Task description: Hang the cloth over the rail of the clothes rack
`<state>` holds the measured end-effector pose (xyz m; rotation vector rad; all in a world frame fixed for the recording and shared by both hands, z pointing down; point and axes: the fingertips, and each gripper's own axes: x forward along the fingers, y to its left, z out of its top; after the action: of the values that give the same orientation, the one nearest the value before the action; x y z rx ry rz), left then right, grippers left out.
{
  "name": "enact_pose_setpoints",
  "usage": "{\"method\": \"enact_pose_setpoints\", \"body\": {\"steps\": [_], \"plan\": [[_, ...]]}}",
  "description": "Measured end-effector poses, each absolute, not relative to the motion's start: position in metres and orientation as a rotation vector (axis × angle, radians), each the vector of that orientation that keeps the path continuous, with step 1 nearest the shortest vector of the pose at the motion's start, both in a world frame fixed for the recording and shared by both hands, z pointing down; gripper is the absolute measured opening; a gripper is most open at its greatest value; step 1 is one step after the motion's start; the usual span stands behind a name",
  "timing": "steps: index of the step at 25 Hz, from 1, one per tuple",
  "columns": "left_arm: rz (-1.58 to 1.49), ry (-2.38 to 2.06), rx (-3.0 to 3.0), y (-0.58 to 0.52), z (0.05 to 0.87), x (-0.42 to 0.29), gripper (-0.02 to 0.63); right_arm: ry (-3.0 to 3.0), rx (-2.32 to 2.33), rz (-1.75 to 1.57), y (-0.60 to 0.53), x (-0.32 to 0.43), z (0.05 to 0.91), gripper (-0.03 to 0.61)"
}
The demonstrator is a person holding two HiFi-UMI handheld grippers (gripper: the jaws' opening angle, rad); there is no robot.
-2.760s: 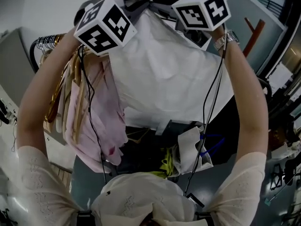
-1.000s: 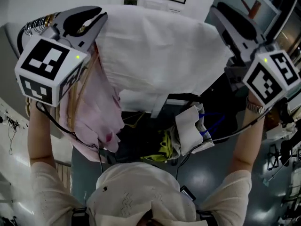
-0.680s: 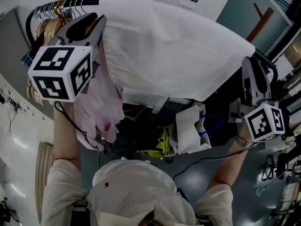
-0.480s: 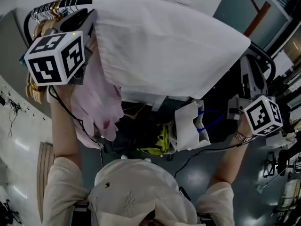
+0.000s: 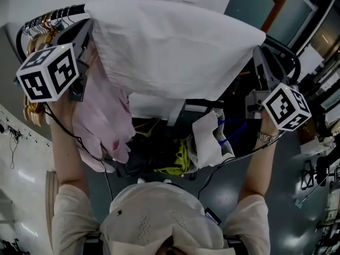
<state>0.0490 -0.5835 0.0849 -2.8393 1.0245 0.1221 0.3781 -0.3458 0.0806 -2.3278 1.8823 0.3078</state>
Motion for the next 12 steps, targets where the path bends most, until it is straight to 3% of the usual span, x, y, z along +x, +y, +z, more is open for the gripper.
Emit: {"method": "enact_pose_setpoints", "body": {"steps": [10,12], "plan": [[0.1,0.913,-2.901,-0.572,0.082,0.053,0.021,1.944,-2.256,0.259,-0.354,0.372,0.078,0.099],[0.108,0.893,-2.938,-0.573,0.082,0.053,0.085,1.936,-2.245,0.266,-0.351,0.371,0.076,0.044]]}}
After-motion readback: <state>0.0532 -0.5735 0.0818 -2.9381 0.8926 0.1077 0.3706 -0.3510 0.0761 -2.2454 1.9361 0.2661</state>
